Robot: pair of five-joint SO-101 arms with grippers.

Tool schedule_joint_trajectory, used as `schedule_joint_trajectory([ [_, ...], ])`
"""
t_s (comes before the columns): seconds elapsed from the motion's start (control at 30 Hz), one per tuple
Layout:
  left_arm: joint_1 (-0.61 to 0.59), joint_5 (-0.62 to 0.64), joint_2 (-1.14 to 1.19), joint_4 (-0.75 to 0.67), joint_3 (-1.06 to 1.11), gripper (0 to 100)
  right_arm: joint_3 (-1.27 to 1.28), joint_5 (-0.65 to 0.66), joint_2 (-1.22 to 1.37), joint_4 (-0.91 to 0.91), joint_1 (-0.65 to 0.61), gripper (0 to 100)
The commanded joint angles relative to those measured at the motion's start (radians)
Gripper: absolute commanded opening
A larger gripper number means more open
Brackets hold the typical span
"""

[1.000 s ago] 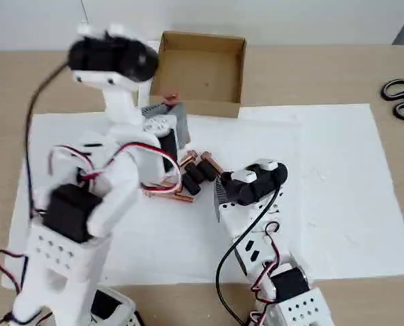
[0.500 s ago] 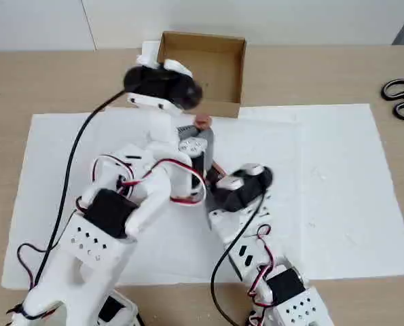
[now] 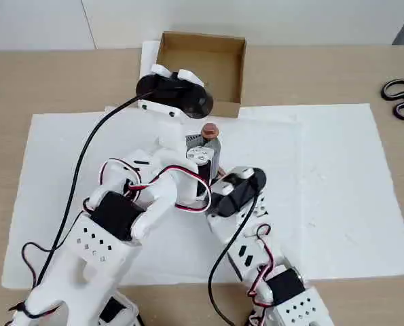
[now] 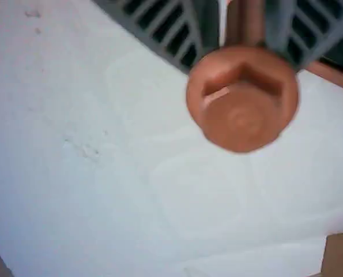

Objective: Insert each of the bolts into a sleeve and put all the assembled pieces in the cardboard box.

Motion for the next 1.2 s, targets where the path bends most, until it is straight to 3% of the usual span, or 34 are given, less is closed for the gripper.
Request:
schedule_joint_trajectory([
  [0.0, 0.003, -0.008, -0.037, -0.028, -0.004, 1, -0.002, 0.011, -0.016, -0.001, 0.012, 0.4],
  [0.13, 0.003, -0.008, -0.037, -0.025, -0.002, 1, -0.005, -0.046, -0.016, -0.001, 0.013, 0.4],
  [0.47, 0.008, -0.006, -0.035, -0.035, 0.051, 1, -0.009, -0.049, -0.016, -0.001, 0.013, 0.4],
  [0.7, 0.011, -0.006, -0.035, -0.137, 0.133, 1, -0.009, -0.049, -0.016, -0.001, 0.013, 0.4],
  [1.17, 0.049, 0.026, -0.035, -0.101, 0.133, 1, -0.009, -0.051, -0.016, -0.001, 0.012, 0.4],
])
